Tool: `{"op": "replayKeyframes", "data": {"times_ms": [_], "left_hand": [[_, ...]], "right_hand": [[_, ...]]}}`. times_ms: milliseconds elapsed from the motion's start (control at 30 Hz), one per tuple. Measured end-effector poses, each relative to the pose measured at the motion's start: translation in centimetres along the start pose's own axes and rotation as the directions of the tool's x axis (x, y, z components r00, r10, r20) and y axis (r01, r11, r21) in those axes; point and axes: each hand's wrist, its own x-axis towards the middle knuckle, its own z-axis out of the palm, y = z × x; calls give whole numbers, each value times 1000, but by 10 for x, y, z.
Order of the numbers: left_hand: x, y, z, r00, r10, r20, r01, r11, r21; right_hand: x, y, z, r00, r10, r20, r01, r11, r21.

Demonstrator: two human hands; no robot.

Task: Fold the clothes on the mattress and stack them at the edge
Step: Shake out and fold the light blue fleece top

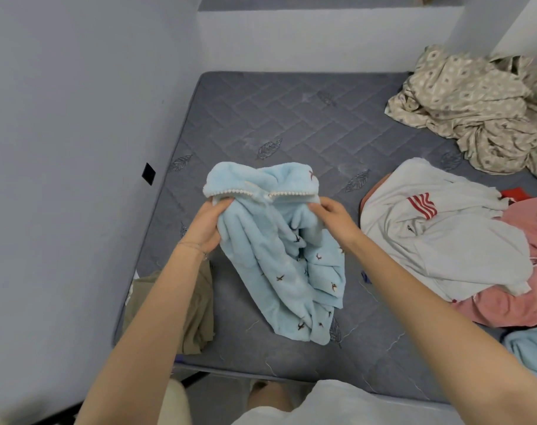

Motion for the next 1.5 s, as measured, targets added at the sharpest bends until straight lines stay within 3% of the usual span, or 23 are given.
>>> {"op": "replayKeyframes", "data": {"times_ms": [133, 267, 367, 433, 600, 700, 833, 1033, 1233, 1333, 1500], "left_hand": [[6, 10, -4, 991, 88, -98, -47, 932, 360], [15, 7, -9, 975, 192, -114, -77, 767, 636], [17, 4, -16, 999, 0, 36, -29, 613, 789], [15, -1, -20, 991, -72, 109, -48, 571, 819], [5, -2, -10, 970, 215, 112, -227, 645, 729], [-5, 14, 3, 898, 430, 93, -376, 639, 671], [-33, 44, 31, 804, 589, 87, -536, 653, 535], [-93, 81, 65, 745, 655, 123, -635, 642, 430], [-148, 99, 76, 715, 695, 70, -670, 654, 352], [-174, 105, 83, 697, 714, 69, -692, 643, 329], [-213, 123, 97, 693, 708, 135, -720, 677, 152]], "right_hand": [[3, -15, -15, 997, 26, -74, -9, 975, 223], [7, -25, -26, 982, -36, -186, 76, 974, 212], [8, -29, -38, 949, -85, -304, 137, 978, 155], [6, -30, -46, 931, -142, -336, 175, 982, 69], [-12, -40, -55, 928, -238, -286, 200, 967, -158], [-26, -49, -61, 925, -260, -277, 201, 953, -225], [-53, -70, -66, 882, -318, -347, 239, 938, -252], [-105, -111, -86, 773, -430, -466, 370, 903, -219], [-152, -131, -94, 767, -557, -317, 398, 802, -445], [-179, -142, -97, 723, -620, -305, 416, 743, -524], [-223, -155, -120, 608, -678, -412, 527, 733, -430]]}}
